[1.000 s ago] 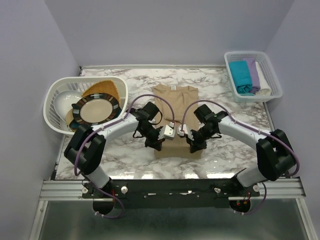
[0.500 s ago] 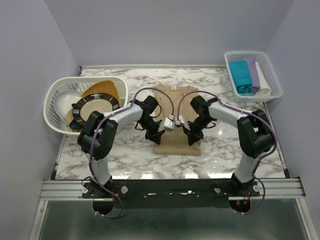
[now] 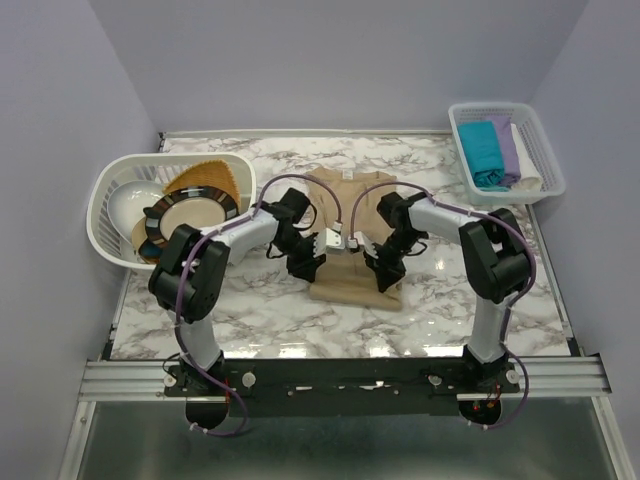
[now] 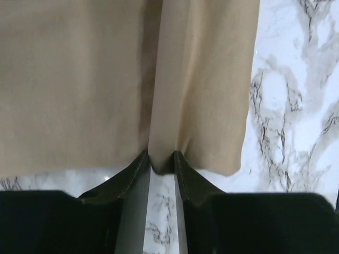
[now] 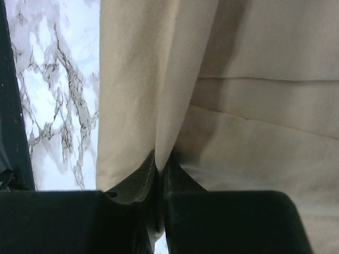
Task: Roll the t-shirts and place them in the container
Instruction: Roll the T-shirt to the center of the board.
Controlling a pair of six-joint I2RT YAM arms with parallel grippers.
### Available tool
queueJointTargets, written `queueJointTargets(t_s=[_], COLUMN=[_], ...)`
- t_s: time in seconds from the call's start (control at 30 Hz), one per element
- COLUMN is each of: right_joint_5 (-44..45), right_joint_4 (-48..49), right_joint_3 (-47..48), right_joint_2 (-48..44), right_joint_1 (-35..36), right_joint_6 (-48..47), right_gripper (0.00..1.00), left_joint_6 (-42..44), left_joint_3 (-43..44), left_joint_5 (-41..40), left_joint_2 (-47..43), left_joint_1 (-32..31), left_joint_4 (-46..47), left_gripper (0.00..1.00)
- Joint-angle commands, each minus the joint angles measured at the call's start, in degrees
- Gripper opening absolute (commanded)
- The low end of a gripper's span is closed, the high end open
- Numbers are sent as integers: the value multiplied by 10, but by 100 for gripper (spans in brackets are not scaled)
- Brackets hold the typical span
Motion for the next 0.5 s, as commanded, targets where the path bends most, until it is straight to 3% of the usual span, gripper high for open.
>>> queueJointTargets(t_s=[0.0, 0.17, 0.27, 0.47], right_joint_5=[32, 27, 31, 30], right_joint_4=[-49, -71, -89, -85], right_joint_3=[45, 89, 104, 116], right_joint_2=[39, 61, 78, 83], right_joint_1=[-6, -6, -6, 1], right_joint_6=[6, 9, 11, 6], right_gripper=[15, 17, 21, 18], left_joint_6=[-30, -35, -30, -52], left_joint_3=[-72, -214, -283, -369], left_joint_5=[-81, -121, -151, -214], left_joint_2=[-116, -284, -349, -368], left_joint_1=[16, -8, -56, -159], left_joint_4=[42, 166, 249, 428], left_gripper=[40, 54, 57, 61])
